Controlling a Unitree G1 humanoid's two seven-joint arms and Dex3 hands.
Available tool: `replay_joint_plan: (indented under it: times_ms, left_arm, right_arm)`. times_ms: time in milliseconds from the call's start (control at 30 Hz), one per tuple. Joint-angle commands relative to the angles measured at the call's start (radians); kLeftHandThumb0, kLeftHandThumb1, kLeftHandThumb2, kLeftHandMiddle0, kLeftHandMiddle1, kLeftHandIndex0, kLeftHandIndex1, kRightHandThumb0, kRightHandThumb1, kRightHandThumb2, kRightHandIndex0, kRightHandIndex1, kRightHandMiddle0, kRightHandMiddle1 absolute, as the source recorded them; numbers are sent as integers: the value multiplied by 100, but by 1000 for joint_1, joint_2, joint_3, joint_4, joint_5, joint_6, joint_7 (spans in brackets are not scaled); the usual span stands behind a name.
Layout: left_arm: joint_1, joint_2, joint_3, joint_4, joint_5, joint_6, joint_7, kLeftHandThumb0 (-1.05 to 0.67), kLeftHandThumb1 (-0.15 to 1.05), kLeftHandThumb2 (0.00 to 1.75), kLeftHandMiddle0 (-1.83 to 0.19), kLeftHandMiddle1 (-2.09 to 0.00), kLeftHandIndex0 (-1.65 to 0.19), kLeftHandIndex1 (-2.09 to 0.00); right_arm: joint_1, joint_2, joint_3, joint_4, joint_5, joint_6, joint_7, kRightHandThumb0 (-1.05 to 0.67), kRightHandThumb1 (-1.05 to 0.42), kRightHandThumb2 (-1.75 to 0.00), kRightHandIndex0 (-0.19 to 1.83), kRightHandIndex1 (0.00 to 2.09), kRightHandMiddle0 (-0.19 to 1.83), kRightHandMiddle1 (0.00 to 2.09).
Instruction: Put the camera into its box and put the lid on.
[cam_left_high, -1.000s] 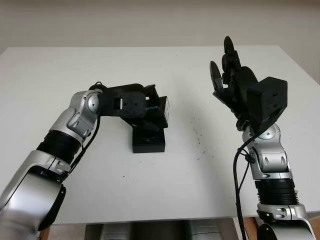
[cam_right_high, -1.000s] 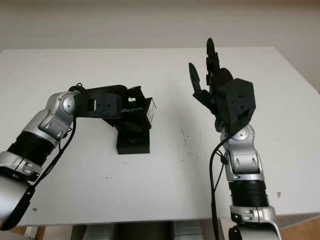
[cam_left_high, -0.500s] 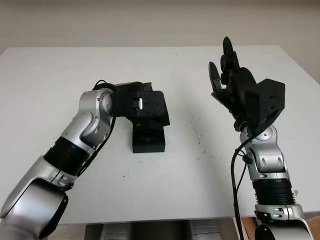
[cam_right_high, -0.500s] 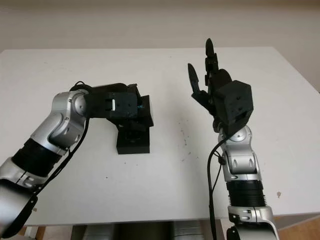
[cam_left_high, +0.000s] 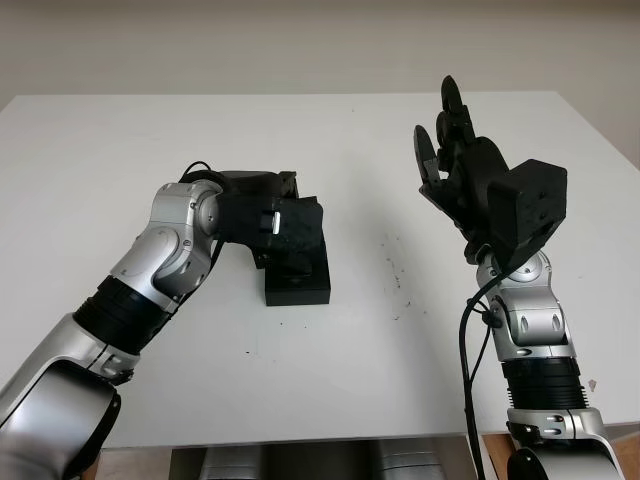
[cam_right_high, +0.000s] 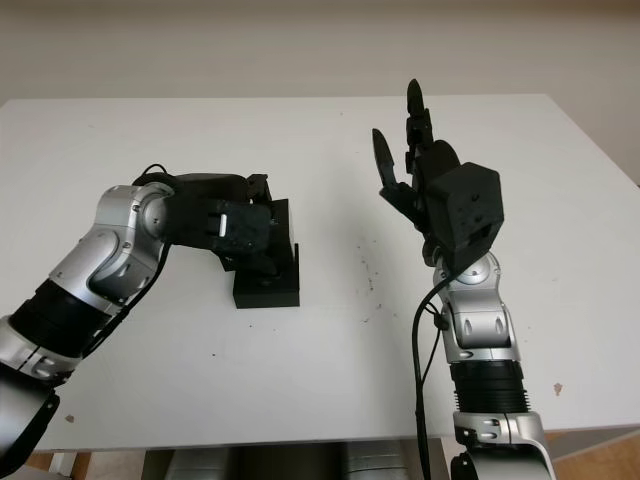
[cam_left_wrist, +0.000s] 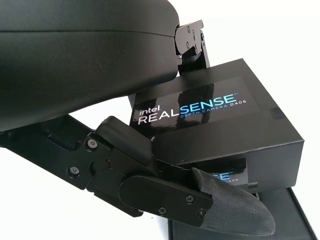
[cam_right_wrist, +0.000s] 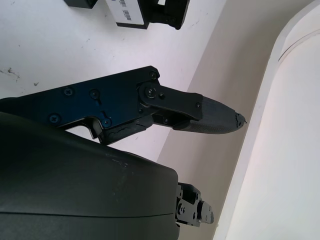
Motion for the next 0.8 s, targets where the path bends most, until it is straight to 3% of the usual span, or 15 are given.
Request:
replay_joint_plan:
  times_ms: [0,133,167,233,333,367,433,533,667,767]
  left_arm:
    - [12,21,18,5,-11,-47,21,-21,105,32,-52,-209,-28,-209]
    - [27,45,30,16,-30,-118,27,-20,105,32,-55,-209,-22,-209]
    - [28,46,30,16,-32,-118,17,-22,105,33,-41,-209,-8,-209]
    - [34,42,38,15,-48,-116,2,-23,105,34,-35,-209,1,-206]
    - [48,38,49,6,-71,-116,-1,-23,105,36,-65,-209,-26,-209]
    - [50,38,50,3,-75,-117,-1,-23,105,37,-68,-209,-25,-209]
    - [57,38,51,-1,-79,-123,8,-23,105,37,-71,-209,-29,-209]
    - [66,29,49,-13,-68,-109,21,-23,105,36,-58,-209,-10,-209]
    - [72,10,46,-32,-49,-56,21,-22,105,36,-51,-209,-14,-209]
    - [74,-10,43,-29,-40,-23,31,-23,105,36,-60,-209,-22,-209]
  right_arm:
    - [-16,-2,5,-4,-1,-6,-1,-69,-105,-61,-17,5,-18,5]
    - [-17,0,2,-5,-1,-2,-4,-69,-105,-60,-17,5,-18,5]
    - [-17,-1,1,-4,-1,-3,-4,-69,-105,-60,-17,5,-18,5]
    - [-17,-2,2,-5,-3,-1,-4,-69,-105,-60,-17,5,-18,5]
    - [-17,-4,2,-5,-4,-1,-2,-69,-105,-60,-18,5,-18,5]
    - [-17,-5,2,-3,-5,-3,-2,-69,-105,-60,-17,5,-18,6]
    - [-17,-5,1,-4,-6,-2,-4,-69,-105,-60,-17,6,-17,6]
    - [-17,-5,0,-2,-4,-11,-2,-69,-105,-59,-17,6,-17,6]
    - [-16,-6,-2,1,0,-16,3,-69,-105,-59,-17,5,-17,6]
    - [-15,-5,-3,6,4,-34,7,-67,-105,-60,-18,5,-18,5]
